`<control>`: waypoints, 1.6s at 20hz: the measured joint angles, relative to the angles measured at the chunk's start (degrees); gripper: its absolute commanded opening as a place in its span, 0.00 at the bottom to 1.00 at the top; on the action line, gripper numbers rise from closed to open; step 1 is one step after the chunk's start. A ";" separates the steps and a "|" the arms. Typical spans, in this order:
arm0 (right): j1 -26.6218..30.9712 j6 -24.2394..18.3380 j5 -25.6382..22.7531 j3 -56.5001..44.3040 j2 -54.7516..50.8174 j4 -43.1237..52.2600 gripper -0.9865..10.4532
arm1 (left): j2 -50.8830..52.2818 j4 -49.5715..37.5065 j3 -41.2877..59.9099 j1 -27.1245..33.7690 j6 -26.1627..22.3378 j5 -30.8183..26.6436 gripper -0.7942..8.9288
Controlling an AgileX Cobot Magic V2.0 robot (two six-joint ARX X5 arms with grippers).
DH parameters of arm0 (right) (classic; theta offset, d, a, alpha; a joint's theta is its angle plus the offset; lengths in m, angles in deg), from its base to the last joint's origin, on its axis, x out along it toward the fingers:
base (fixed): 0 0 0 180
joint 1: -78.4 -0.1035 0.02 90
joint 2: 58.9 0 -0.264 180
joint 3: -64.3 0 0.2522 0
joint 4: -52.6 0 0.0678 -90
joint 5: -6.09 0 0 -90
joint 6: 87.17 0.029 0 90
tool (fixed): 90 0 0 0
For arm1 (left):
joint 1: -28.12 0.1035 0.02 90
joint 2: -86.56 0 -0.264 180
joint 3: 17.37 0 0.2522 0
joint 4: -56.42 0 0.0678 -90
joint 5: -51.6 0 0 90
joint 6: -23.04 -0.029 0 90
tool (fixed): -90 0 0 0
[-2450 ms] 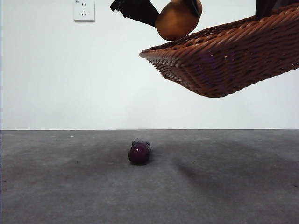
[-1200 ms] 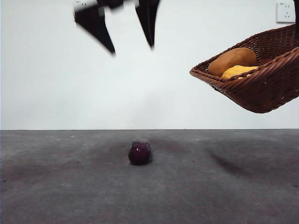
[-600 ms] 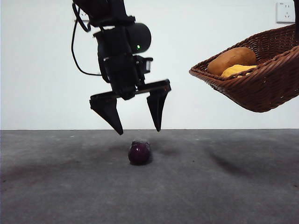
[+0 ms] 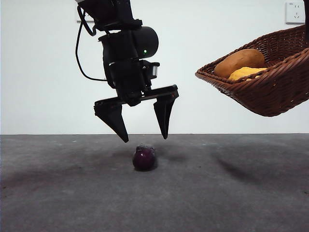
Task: Help me put the vegetables on the table into the basket
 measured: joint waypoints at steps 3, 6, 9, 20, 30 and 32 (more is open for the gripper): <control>0.00 0.00 -0.02 0.00 0.00 0.00 0.08 | -2.47 0.48 0.00 0.00 0.00 -0.02 0.59; 0.00 0.00 -0.02 0.00 0.00 0.00 0.08 | -3.15 0.63 0.00 -0.04 0.00 -0.02 0.40; 0.00 0.00 -0.02 0.00 0.00 0.00 0.08 | -3.17 0.94 0.00 -0.11 -0.02 0.02 0.18; 0.00 0.00 -0.02 0.00 0.00 0.00 0.08 | 1.75 5.22 -6.19 0.20 -2.93 6.05 0.10; -0.20 0.09 11.08 0.00 0.00 0.04 0.08 | 27.41 4.94 -6.80 -5.03 -4.98 16.17 0.10; -1.51 0.68 11.37 0.00 0.00 0.02 0.08 | 26.73 5.03 -6.78 -7.89 -4.92 16.72 0.10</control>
